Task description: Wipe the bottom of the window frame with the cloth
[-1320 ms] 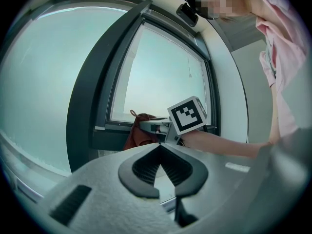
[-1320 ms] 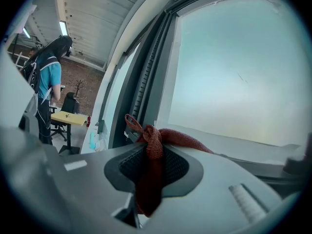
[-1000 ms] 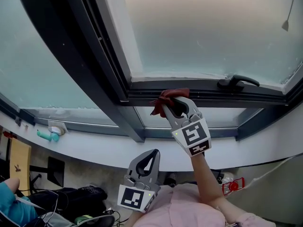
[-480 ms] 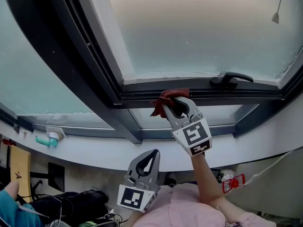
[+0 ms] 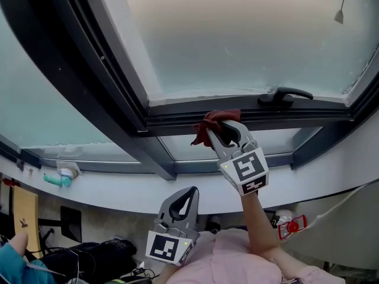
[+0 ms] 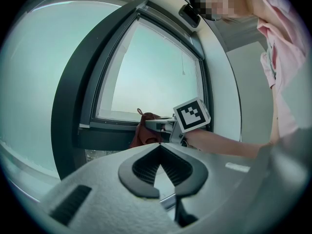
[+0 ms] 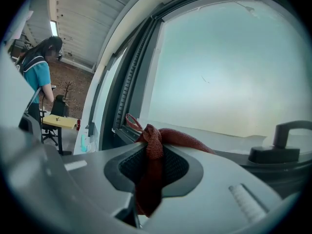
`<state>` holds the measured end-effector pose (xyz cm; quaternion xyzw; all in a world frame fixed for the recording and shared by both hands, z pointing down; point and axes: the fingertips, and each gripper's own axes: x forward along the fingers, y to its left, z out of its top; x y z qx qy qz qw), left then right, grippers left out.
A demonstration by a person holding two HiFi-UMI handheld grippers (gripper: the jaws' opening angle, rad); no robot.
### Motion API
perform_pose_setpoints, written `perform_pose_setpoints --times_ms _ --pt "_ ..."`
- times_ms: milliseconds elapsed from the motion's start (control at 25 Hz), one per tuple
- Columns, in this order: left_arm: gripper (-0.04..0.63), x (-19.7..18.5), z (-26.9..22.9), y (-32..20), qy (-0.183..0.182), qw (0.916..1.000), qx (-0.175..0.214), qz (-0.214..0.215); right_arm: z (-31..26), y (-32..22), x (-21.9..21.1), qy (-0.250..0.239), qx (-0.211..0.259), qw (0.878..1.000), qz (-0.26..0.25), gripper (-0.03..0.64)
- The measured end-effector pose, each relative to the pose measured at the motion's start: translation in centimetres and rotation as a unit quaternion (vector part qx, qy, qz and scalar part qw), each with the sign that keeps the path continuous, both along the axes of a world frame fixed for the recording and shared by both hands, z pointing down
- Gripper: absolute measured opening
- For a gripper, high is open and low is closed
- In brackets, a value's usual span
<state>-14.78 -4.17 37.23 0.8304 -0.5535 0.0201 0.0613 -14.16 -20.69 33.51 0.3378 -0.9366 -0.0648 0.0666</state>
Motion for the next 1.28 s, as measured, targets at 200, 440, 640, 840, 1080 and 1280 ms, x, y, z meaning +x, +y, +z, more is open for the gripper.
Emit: perform_pose_setpoints --times_ms 200,440,640,840,1080,1280 --pt "-0.003 0.2 0.0 -0.1 -0.003 1.0 -0.002 0.001 0.0 -0.2 1.0 -0.009 0.003 1.0 0.009 0.075" --pt "-0.003 0.4 0.3 -0.3 -0.005 1.0 -0.006 0.005 0.4 -0.7 2.8 -0.015 0.002 1.0 0.027 0.075" --pt "-0.003 0.7 0.4 -0.5 -0.006 0.9999 -0.008 0.01 0.4 -0.9 3.9 -0.02 0.004 0.999 0.035 0.075" --pt "-0.003 0.9 0.4 -0.8 -0.004 0.9999 -0.008 0.011 0.2 -1.2 5.0 -0.026 0.003 0.999 0.04 0.075" --pt "-0.003 1.3 0.2 -1.1 -0.002 0.9998 -0.006 0.017 0.1 -1.7 6.8 -0.033 0.003 0.998 0.055 0.075" --pt "-0.003 1.5 0.7 -0.9 -0.008 0.9996 -0.014 0.024 0.1 -2.2 8.7 -0.045 0.0 0.996 0.071 0.075"
